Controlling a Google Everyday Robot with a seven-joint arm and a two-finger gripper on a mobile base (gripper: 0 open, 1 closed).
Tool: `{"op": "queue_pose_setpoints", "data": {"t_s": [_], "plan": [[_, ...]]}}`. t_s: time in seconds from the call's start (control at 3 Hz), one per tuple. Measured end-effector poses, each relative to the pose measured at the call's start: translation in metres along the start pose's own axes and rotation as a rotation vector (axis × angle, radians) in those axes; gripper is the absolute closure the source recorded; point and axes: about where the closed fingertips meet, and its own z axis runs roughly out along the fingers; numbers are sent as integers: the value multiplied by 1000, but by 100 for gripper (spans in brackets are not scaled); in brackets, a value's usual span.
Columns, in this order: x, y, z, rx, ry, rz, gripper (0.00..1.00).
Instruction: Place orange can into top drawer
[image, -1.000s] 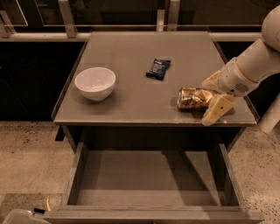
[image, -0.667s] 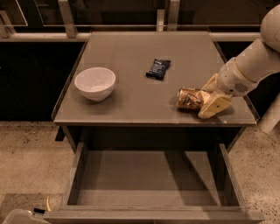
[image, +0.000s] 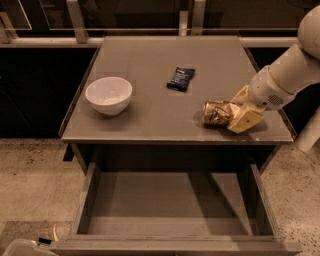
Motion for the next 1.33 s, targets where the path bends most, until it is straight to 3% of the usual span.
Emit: {"op": "queue_pose_setpoints", "data": {"t_s": [0.33,0.67,1.33], "plan": [[0,0,0,0,-1,0,100],[-6,11,-7,-26,-74,-14,100],[-32,73,-25,-47,-187,-76,100]]}}
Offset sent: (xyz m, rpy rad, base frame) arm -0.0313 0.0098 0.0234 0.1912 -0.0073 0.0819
